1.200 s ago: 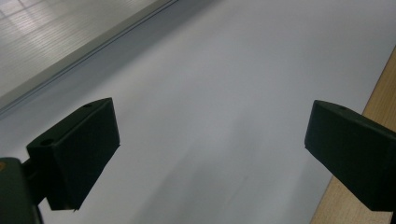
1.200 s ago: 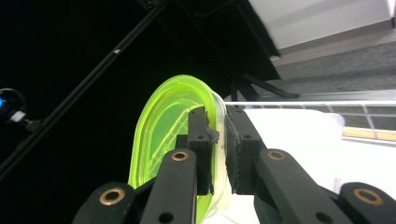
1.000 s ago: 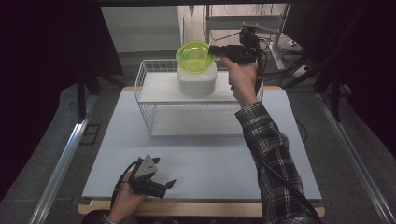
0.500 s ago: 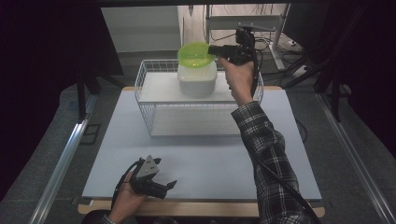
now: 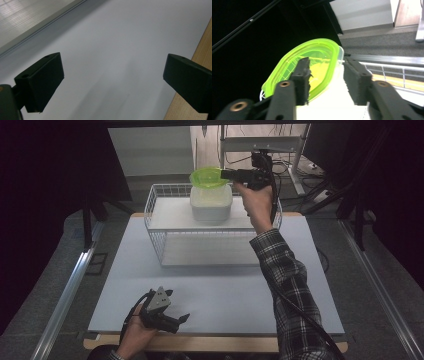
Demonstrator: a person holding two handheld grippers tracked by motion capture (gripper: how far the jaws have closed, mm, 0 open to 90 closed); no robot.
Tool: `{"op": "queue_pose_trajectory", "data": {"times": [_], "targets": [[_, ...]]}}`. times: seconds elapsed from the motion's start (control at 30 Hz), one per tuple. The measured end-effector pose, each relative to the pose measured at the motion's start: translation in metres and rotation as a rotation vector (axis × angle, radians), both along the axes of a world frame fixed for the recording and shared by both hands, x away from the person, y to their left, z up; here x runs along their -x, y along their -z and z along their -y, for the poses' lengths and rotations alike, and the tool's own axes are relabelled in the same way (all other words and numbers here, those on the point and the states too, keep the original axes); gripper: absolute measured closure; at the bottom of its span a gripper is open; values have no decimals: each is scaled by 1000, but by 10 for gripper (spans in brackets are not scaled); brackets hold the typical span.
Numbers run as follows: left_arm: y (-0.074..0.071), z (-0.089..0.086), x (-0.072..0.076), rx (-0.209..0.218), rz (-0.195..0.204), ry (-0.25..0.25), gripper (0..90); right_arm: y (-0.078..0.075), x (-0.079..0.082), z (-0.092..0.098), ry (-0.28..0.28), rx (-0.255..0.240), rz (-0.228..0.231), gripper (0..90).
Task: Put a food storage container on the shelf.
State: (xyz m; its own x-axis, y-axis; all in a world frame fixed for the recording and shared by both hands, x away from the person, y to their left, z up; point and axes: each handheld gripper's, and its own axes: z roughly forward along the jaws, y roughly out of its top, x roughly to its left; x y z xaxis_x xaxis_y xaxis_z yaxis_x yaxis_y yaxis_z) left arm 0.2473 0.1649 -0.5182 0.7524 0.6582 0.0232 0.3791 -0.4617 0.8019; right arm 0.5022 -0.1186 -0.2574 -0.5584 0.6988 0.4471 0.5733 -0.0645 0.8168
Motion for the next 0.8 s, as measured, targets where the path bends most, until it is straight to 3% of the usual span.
{"op": "queue_pose_trajectory", "data": {"times": [0.33, 0.5, 0.8], "targets": [[0, 0, 0, -2, 0, 0, 28, 0, 12, 6, -79, 55, 82, 293], [1, 1, 0, -4, 0, 0, 28, 6, 23, 14, -115, 61, 115, 247], [1, 2, 0, 0, 2, 2, 29, 17, 46, 22, -156, 136, 181, 178]]}}
